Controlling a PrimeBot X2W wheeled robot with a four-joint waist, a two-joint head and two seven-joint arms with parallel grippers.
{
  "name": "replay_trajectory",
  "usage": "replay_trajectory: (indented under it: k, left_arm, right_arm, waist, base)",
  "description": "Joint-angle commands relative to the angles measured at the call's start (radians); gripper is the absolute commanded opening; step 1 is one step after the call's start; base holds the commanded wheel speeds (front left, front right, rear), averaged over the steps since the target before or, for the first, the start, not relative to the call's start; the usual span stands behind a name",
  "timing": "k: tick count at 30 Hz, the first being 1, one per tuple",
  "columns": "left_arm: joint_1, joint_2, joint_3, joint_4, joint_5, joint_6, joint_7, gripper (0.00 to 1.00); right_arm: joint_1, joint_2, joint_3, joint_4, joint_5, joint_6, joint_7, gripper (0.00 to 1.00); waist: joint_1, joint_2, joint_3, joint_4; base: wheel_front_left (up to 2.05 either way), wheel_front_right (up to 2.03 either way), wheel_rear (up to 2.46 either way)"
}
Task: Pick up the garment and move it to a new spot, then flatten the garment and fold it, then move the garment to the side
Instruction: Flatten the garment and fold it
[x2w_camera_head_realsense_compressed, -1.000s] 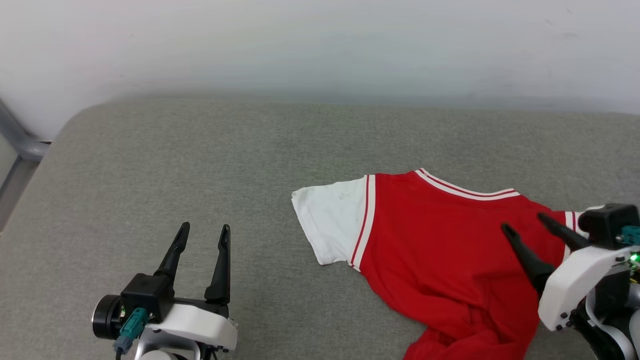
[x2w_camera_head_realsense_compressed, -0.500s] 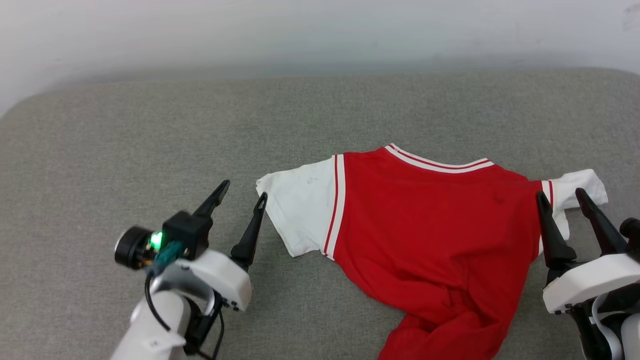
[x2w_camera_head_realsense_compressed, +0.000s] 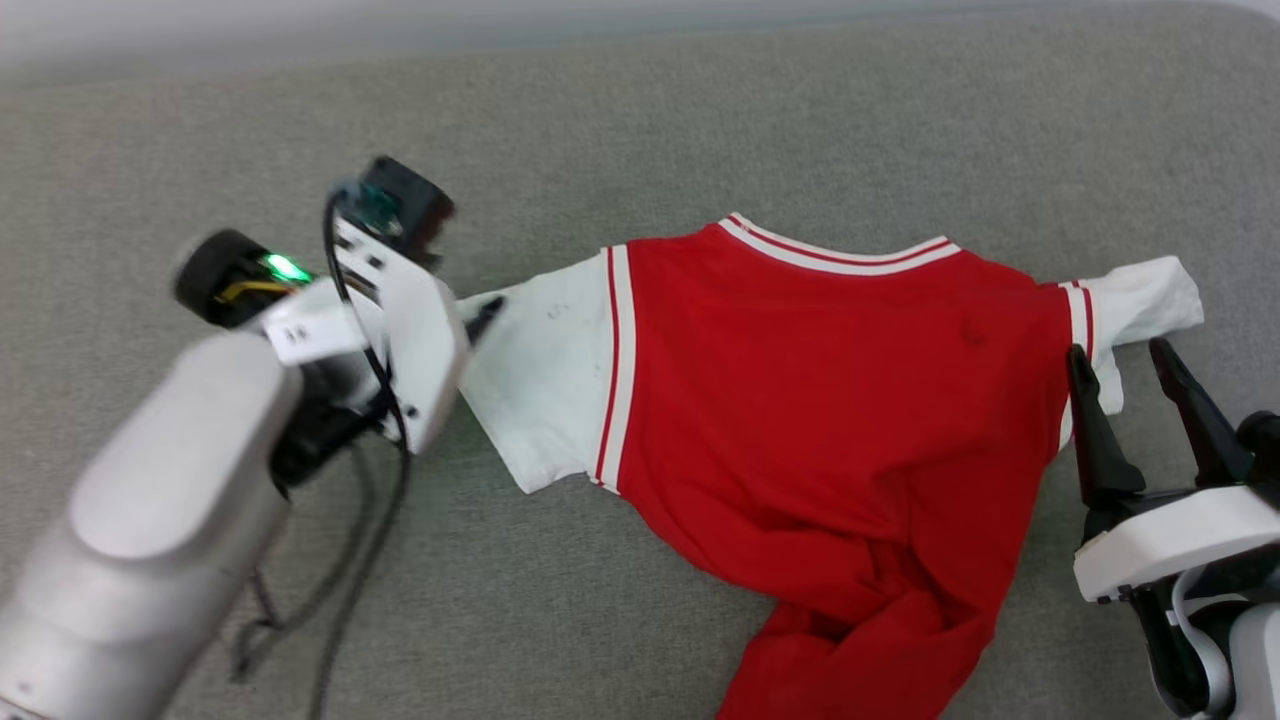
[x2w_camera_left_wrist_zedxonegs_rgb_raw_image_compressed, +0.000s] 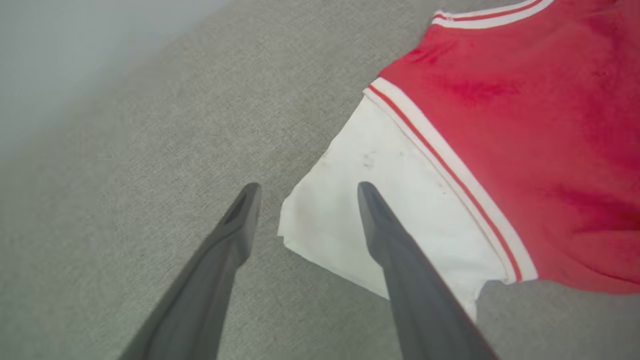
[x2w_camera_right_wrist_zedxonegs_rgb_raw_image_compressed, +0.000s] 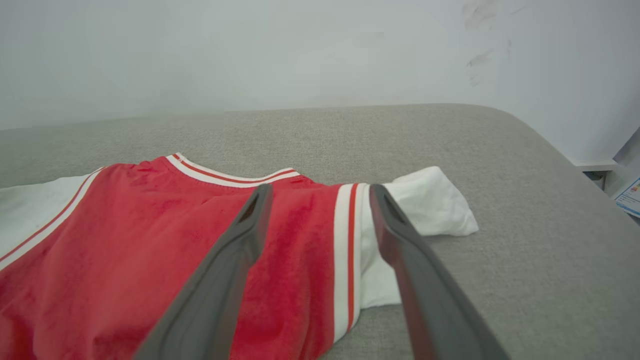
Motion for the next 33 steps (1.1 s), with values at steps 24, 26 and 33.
replay_trajectory:
  k: [24,26,33]
  left_arm:
    - [-0.042,0.087,-0.159,0.239,-0.149,0.002,0.131,0.0]
    - [-0.038,0.091,-0.13,0.231,-0.159,0.019,0.078,0.0]
    - [0.049,0.122,-0.04,0.134,-0.176,0.096,-0.12,0.0]
  right_arm:
    - [-0.044,0.017,0.004,0.036,-0.009,-0.001,-0.03,1.0]
    - [-0.045,0.011,0.005,0.039,-0.012,-0.001,-0.023,1.0]
    - [-0.012,-0.011,0.001,0.051,-0.01,-0.001,0.028,1.0]
  waist:
    - [-0.0002,0.0,0.087,-0.061]
    - [-0.0002,0.0,0.07,-0.055]
    - [-0.0002,0.0,-0.006,-0.018]
  base:
    - [0.0,0.0,0.0]
    - [0.0,0.0,0.0]
    - [0.0,0.0,0.0]
